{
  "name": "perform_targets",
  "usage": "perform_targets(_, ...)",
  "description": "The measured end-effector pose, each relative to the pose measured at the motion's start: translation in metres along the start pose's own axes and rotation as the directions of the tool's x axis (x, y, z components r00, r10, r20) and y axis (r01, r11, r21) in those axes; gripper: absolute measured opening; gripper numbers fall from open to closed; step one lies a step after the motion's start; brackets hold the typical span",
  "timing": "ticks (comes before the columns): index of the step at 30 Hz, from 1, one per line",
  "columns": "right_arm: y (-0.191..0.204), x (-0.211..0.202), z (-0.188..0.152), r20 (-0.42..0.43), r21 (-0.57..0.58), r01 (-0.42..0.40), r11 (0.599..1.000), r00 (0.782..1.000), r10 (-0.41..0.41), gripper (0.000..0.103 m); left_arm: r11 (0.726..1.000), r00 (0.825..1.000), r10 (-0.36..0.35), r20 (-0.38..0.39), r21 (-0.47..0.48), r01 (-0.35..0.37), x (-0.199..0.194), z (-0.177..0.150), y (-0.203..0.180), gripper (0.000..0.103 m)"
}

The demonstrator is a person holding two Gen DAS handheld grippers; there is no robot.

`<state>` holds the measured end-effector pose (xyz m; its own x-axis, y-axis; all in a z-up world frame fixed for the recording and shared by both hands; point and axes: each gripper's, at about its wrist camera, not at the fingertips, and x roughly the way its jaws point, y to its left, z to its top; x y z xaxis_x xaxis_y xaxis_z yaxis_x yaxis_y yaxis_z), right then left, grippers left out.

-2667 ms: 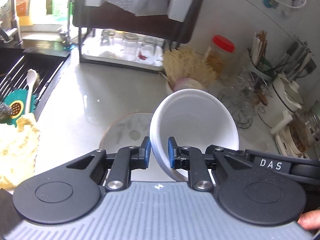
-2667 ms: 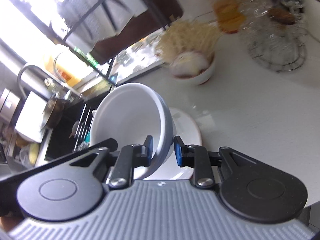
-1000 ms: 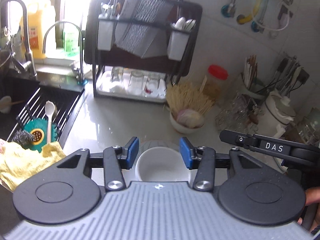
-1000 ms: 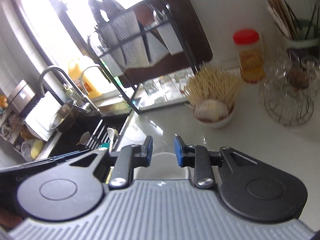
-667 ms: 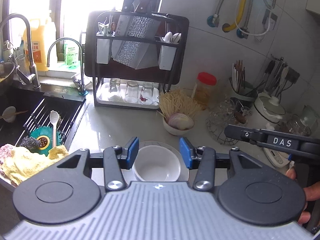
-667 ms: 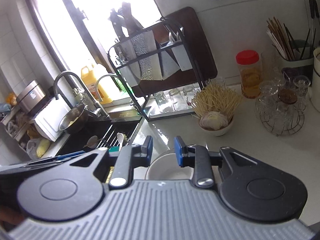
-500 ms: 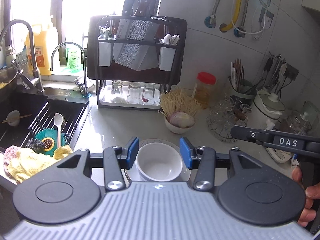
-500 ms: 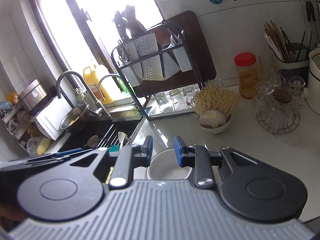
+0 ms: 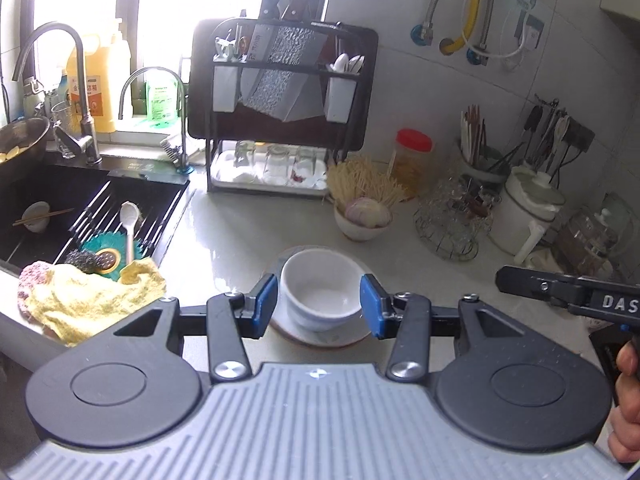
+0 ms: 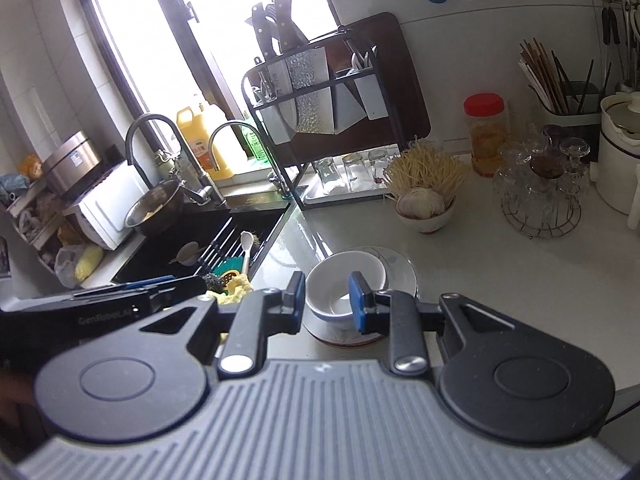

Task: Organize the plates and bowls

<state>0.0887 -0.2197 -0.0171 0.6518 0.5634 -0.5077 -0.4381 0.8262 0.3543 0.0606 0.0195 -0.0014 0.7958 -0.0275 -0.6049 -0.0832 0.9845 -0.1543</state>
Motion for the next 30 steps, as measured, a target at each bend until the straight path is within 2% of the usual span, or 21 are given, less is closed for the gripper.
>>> perform_targets(3, 0.001, -0.006, -0.01, -0.004, 0.008, -0.015, 1.0, 1.0, 0.016, 0.028, 1.0, 1.0, 0.007, -0.004, -0.013, -0.007, -0.006, -0.01, 0.002, 0.051)
perform_targets(9, 0.001, -0.016, -0.025, -0.002, 0.001, 0.02, 1.0, 1.0, -0.02, 0.028, 1.0, 1.0, 0.003, -0.018, -0.018, -0.003, -0.016, -0.025, -0.004, 0.055)
perform_targets(13, 0.002, -0.022, -0.027, 0.003, -0.008, 0.037, 0.999, 0.999, -0.037, 0.028, 1.0, 1.0, -0.011, -0.024, -0.022, 0.011, -0.02, -0.03, -0.009, 0.058)
perform_targets(23, 0.008, -0.026, -0.036, -0.018, -0.029, 0.068, 0.997, 0.997, -0.069, 0.028, 1.0, 1.0, 0.009, -0.003, -0.005, -0.009, -0.034, -0.032, -0.013, 0.063)
perform_targets(30, 0.014, -0.027, -0.04, -0.014, -0.051, 0.089, 0.995, 0.996, -0.09, 0.028, 1.0, 0.999, 0.016, -0.03, -0.006, -0.016, -0.035, -0.039, -0.01, 0.08)
